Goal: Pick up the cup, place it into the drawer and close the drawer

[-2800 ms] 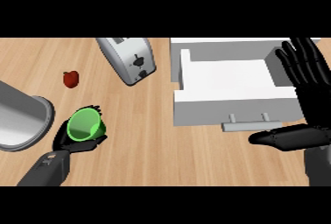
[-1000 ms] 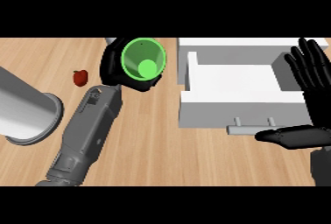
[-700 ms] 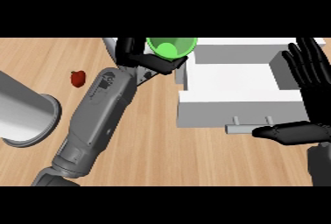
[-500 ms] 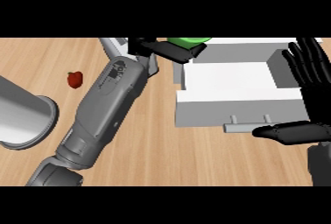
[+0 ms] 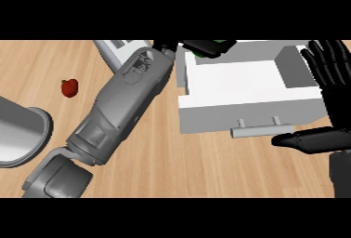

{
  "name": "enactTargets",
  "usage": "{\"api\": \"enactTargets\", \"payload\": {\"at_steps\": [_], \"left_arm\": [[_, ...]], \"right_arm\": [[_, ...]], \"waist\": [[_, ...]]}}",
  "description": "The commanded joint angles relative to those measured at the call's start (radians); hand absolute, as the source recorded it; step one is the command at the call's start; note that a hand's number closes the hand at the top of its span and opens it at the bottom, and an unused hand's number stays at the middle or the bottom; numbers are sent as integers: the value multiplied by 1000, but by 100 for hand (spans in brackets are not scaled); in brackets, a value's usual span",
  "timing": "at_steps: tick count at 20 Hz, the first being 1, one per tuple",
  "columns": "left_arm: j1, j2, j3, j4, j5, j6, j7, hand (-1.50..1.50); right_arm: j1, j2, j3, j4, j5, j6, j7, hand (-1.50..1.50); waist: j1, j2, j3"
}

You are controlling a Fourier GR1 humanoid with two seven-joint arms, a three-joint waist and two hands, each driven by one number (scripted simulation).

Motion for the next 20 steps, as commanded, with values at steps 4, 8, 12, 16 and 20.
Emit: {"api": "enactTargets", "payload": {"at_steps": [4, 8, 12, 16, 20], "left_arm": [[-36, 0, -139, 135, 53, -51, 83, 150], [-21, 0, -206, 134, 78, -84, 94, 150], [18, 0, -242, 137, 95, -82, 58, -150], [64, 0, -222, 88, 177, -72, -10, -150], [69, 0, -187, 50, 255, -107, -86, -150]], "right_arm": [[-24, -7, 12, 34, -9, 29, -19, -150], [-95, 13, 45, 56, 2, 20, -18, -150], [-103, 10, 54, 65, -6, 38, -18, -150], [-130, 19, 87, 49, -83, 98, 23, -150], [-137, 30, 160, 55, -152, 212, -5, 150]], "waist": [[-57, 12, 1], [-94, 25, 1], [-119, 33, 0], [-126, 28, -1], [-129, 37, -2]]}}
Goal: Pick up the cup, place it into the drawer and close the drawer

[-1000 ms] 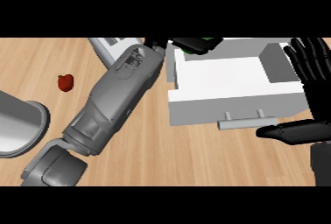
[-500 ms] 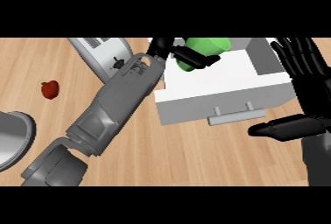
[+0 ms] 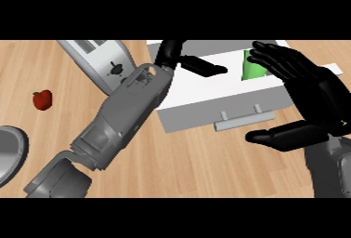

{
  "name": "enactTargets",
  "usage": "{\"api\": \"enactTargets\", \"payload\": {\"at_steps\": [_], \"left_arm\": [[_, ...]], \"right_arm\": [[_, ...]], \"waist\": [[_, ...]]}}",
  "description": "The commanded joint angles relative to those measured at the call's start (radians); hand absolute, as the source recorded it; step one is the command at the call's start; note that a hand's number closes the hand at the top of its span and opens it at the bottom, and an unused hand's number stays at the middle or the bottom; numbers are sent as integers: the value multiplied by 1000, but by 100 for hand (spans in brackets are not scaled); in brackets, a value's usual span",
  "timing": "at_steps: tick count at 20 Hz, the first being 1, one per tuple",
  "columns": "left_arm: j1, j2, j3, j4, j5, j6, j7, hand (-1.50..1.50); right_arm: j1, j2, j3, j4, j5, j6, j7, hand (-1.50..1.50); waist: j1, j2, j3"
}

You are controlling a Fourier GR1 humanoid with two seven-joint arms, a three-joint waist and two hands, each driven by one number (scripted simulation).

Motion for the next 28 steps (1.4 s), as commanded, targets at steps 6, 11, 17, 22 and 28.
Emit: {"api": "enactTargets", "payload": {"at_steps": [6, 11, 17, 22, 28], "left_arm": [[15, 0, 65, -61, 156, -6, -189, -150], [-6, 0, 49, -54, 206, 71, -191, -150], [15, 0, 79, -31, 238, 46, -219, -150], [65, 0, 92, -63, 241, 0, -266, -150], [160, 55, 117, -115, 239, -96, -291, -150]], "right_arm": [[22, -89, 144, 17, -99, 258, 82, 150], [50, -192, 230, -21, 27, 331, 155, -150], [152, -230, 282, -43, 366, 241, 59, -150], [100, -161, 361, 216, 582, 107, -25, -150], [31, -123, 437, 574, 727, 26, -192, -150]], "waist": [[40, -11, -2], [75, -31, -1], [139, -39, 0], [202, -42, 0], [247, -41, 0]]}}
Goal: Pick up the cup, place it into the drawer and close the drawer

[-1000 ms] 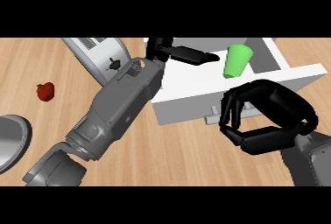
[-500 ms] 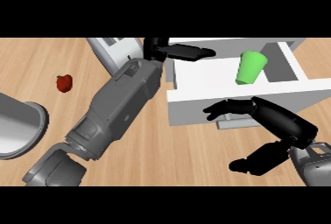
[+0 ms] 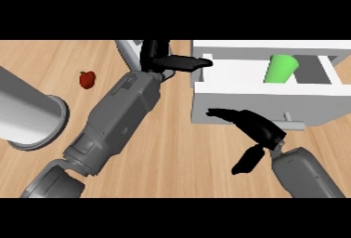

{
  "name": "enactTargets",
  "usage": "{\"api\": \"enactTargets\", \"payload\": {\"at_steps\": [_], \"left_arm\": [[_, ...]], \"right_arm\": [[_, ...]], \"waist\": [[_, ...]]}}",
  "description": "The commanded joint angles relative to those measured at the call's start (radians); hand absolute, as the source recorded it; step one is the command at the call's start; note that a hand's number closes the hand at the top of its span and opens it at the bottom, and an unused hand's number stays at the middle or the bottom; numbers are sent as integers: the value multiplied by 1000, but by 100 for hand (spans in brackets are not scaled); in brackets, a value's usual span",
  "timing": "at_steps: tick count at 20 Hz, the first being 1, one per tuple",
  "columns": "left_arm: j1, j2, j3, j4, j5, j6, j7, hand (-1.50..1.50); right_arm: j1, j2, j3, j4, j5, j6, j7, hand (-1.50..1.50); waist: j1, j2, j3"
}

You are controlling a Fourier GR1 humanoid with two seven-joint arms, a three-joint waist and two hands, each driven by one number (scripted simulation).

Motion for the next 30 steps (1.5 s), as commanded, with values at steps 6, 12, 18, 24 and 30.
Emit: {"api": "enactTargets", "payload": {"at_steps": [6, 12, 18, 24, 30], "left_arm": [[135, 71, -2, -122, 2, -68, 11, -150], [208, 117, -11, -182, 7, -125, 41, -150], [264, 162, -10, -233, 16, -177, 44, -150], [276, 165, -23, -253, 12, -192, 61, -150], [309, 177, -29, -276, 14, -218, 63, -150]], "right_arm": [[-214, 63, -48, 575, 136, -186, -240, 150], [-389, 37, -189, 762, 93, -271, -346, 150], [-512, -24, -305, 882, 38, -311, -372, 150], [-601, -98, -360, 877, -14, -228, -318, 150], [-590, -131, -379, 846, -51, -170, -325, 150]], "waist": [[74, 1, 2], [110, 9, 4], [155, 24, 5], [174, 30, 3], [192, 32, 3]]}}
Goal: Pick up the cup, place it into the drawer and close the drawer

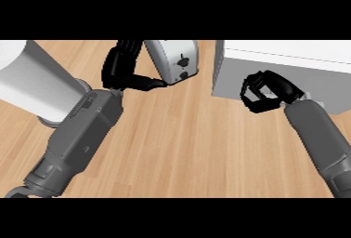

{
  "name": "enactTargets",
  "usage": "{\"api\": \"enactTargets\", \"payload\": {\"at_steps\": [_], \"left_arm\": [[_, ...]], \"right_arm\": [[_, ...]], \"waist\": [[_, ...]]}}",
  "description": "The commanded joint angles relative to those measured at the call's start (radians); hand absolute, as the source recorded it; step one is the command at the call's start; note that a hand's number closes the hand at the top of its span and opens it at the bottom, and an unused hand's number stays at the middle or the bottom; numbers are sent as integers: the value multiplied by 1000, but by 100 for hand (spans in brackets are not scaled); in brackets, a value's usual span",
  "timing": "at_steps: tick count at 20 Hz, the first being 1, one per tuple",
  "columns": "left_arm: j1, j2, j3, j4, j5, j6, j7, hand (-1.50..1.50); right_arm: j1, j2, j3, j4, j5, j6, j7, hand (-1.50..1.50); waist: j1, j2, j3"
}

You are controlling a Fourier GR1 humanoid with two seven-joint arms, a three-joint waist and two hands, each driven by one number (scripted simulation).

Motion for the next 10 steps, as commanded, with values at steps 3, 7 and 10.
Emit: {"api": "enactTargets", "payload": {"at_steps": [3, 7, 10], "left_arm": [[20, 14, -3, -22, 2, -32, -1, -150], [33, 7, -5, -32, 11, -43, 9, -150], [33, 22, 2, -40, 16, -54, 11, -150]], "right_arm": [[-173, -126, -105, 28, -21, -71, 78, 150], [-159, -133, -110, 4, -40, -39, 86, 150], [-146, -137, -114, -11, -50, -30, 94, 150]], "waist": [[46, 25, -8], [58, 27, -8], [58, 28, -8]]}}
